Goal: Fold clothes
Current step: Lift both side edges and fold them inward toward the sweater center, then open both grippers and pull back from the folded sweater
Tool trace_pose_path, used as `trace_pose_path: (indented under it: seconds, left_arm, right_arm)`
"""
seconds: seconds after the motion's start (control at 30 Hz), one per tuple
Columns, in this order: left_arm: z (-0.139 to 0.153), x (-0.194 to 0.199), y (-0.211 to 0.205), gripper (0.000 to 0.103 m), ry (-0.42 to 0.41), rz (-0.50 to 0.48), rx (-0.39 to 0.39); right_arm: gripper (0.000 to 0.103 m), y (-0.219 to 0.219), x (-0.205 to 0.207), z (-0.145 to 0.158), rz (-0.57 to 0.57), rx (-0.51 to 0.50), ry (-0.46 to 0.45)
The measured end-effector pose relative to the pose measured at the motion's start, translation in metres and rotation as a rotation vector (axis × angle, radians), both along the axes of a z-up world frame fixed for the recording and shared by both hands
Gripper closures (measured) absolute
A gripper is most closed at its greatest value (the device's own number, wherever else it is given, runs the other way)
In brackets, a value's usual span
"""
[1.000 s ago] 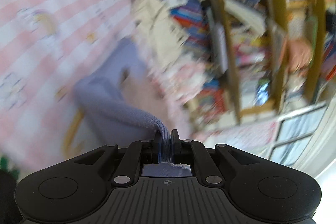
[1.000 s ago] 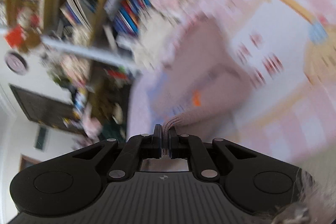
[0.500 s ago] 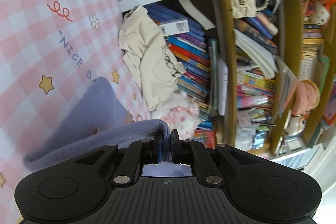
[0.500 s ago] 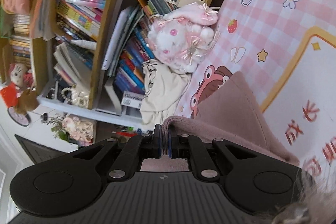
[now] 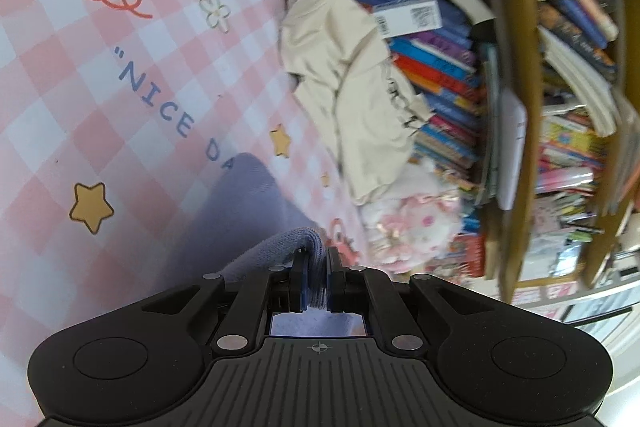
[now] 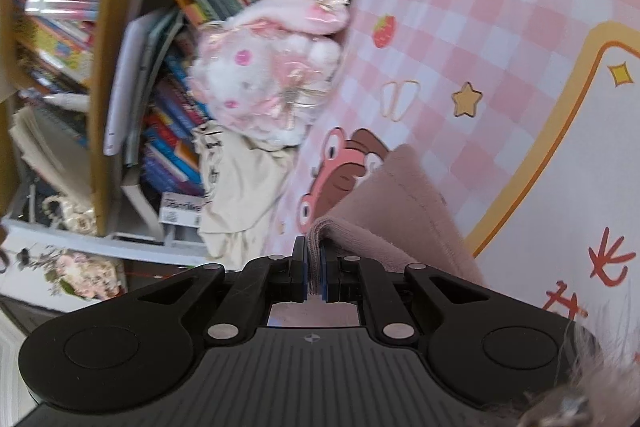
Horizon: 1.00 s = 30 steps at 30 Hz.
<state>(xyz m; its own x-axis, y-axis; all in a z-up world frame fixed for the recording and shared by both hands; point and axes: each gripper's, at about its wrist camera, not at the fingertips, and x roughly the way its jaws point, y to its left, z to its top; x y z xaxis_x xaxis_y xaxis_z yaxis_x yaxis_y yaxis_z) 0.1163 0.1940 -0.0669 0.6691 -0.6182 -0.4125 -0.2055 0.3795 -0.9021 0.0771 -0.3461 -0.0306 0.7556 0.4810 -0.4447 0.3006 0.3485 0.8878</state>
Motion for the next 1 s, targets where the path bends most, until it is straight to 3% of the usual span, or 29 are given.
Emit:
trace_pose_path:
  seconds: [0.13, 0.17, 0.23, 0.3, 0.33, 0.4, 0.47, 0.6, 0.63, 0.7, 0.8, 0.9, 0.93, 1.0]
  left_arm:
    - [-0.013, 0.009, 0.002, 0.092, 0.069, 0.002, -0.001]
    - [-0.017, 0.011, 0.003, 0.083, 0.095, 0.002, -0.01]
    - [-0.022, 0.012, 0.009, 0.066, 0.135, 0.016, -0.051]
    - [-0.018, 0.01, 0.018, 0.049, 0.113, 0.035, -0.083]
    - [-0.012, 0.008, 0.022, 0.047, 0.089, 0.047, -0.067]
    - [0.006, 0.006, 0.03, 0.046, 0.029, 0.055, 0.041]
    - [0.026, 0.004, 0.034, 0.046, -0.026, 0.049, 0.2]
    - [0.06, 0.002, 0.009, 0.046, -0.174, -0.119, 0.629]
    - [0.064, 0.0, -0.001, 0.045, -0.22, -0.182, 0.702]
    - [0.065, -0.002, -0.018, 0.04, -0.288, -0.289, 0.765]
    - [0.06, 0.0, -0.036, 0.04, -0.318, -0.333, 0.832]
    - [0.05, 0.006, -0.047, 0.043, -0.313, -0.341, 0.89]
    - [0.048, 0.008, -0.051, 0.043, -0.315, -0.348, 0.911]
    - [0.045, 0.014, -0.062, 0.053, -0.324, -0.368, 0.95]
  right_arm:
    - [0.089, 0.0, 0.007, -0.011, -0.025, -0.019, 0.052]
    - [0.077, -0.001, 0.009, -0.013, -0.035, -0.028, 0.065]
    - [0.066, -0.006, 0.009, -0.014, -0.064, -0.047, 0.082]
    - [0.065, -0.013, 0.007, -0.011, -0.093, -0.064, 0.072]
    - [0.062, -0.016, 0.006, -0.007, -0.094, -0.1, 0.068]
    - [0.061, -0.02, 0.005, 0.002, -0.093, -0.177, 0.058]
    - [0.06, -0.018, 0.006, 0.013, -0.061, -0.303, 0.038]
    - [0.052, 0.007, 0.01, 0.032, 0.088, -0.647, -0.036]
    - [0.051, 0.018, 0.012, 0.034, 0.143, -0.735, -0.058]
    - [0.05, 0.038, 0.015, 0.031, 0.251, -0.859, -0.093]
    - [0.05, 0.061, 0.022, 0.024, 0.365, -0.981, -0.127]
    - [0.053, 0.073, 0.031, 0.015, 0.389, -1.016, -0.141]
    - [0.058, 0.076, 0.035, 0.013, 0.394, -1.02, -0.14]
    - [0.064, 0.079, 0.043, 0.008, 0.406, -1.031, -0.128]
